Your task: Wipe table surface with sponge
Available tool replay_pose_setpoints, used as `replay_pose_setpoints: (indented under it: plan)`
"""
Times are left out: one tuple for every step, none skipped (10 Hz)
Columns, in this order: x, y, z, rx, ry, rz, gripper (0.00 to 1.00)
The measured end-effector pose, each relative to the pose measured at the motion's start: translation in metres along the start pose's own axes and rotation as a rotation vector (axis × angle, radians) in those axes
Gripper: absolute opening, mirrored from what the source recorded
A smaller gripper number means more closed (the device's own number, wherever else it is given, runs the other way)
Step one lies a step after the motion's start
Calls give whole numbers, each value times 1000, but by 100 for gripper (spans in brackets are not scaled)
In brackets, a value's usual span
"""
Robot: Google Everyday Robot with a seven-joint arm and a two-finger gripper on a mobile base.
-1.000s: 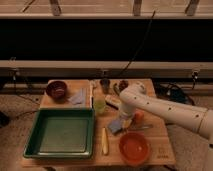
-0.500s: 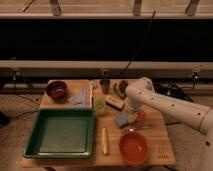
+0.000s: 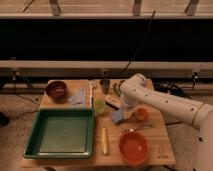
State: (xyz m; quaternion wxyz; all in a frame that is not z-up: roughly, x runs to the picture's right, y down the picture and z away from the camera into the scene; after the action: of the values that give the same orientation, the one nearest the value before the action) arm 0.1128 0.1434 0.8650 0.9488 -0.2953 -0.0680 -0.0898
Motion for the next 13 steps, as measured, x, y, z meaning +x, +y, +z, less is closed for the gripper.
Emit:
replay_pose_setpoints:
  plan:
    - [-12, 1, 0, 2, -8, -20, 0]
    - [-21, 6, 1, -1, -15, -36, 0]
    - [-31, 13, 3, -6, -26, -52, 0]
    - [-38, 20, 4, -10, -31, -63, 0]
    - [-47, 28, 7, -17, -42, -76, 0]
    - [-49, 35, 10, -25, -44, -83, 0]
    - [-48, 39, 12, -29, -45, -84, 0]
    - [-41, 41, 13, -31, -40, -77, 0]
    - [-30, 42, 13, -31, -33, -69, 0]
    - [-20, 42, 13, -29, -27, -59, 0]
    - [-2, 41, 13, -30, -10, -38, 0]
    - [16, 39, 13, -29, 9, -19, 0]
    - [37, 35, 12, -25, 33, 8, 0]
